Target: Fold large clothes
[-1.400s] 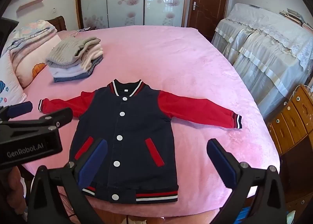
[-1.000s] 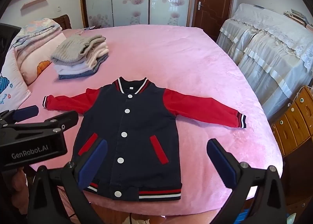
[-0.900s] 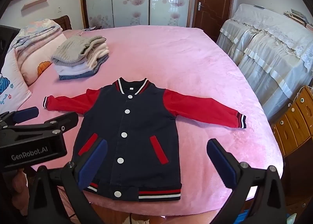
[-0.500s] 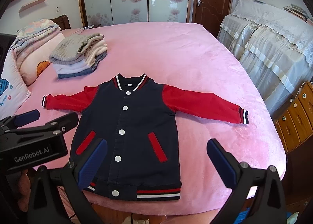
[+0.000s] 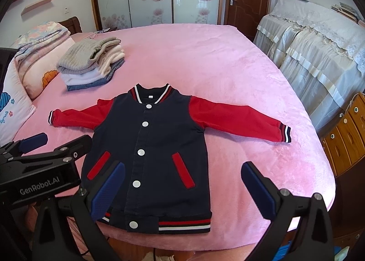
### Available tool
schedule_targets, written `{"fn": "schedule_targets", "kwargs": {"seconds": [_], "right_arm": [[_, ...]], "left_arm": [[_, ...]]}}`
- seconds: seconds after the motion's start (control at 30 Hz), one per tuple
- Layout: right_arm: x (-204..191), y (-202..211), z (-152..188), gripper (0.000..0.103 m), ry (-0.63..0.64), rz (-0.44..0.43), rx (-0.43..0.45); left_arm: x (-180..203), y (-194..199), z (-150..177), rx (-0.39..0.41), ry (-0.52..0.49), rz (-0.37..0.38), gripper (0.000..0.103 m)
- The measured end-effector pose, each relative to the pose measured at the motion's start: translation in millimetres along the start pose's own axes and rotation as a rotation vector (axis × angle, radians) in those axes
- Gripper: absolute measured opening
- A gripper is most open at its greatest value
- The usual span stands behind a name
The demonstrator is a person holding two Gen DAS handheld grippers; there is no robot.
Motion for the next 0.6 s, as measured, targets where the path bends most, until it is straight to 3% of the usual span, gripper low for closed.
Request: {"fn": "schedule_targets", "kwargs": {"seconds": [0.6], "right_arm": [[7.0,-0.4,5.0,0.102,-0.024,-0.004,0.002]], "left_arm": [[4.6,5.0,4.0,0.007,-0.016,0.001,0.102]]}}
Point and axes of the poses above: each gripper's, at about its wrist camera, not at the fingertips, and y roughly against the way its jaws point, x to its right, z to its underside, the point moved 8 cm from there along -y, roughly the way its jaws point, and after that the axes turned 6 degrees about -z, right-handed, at the moved point
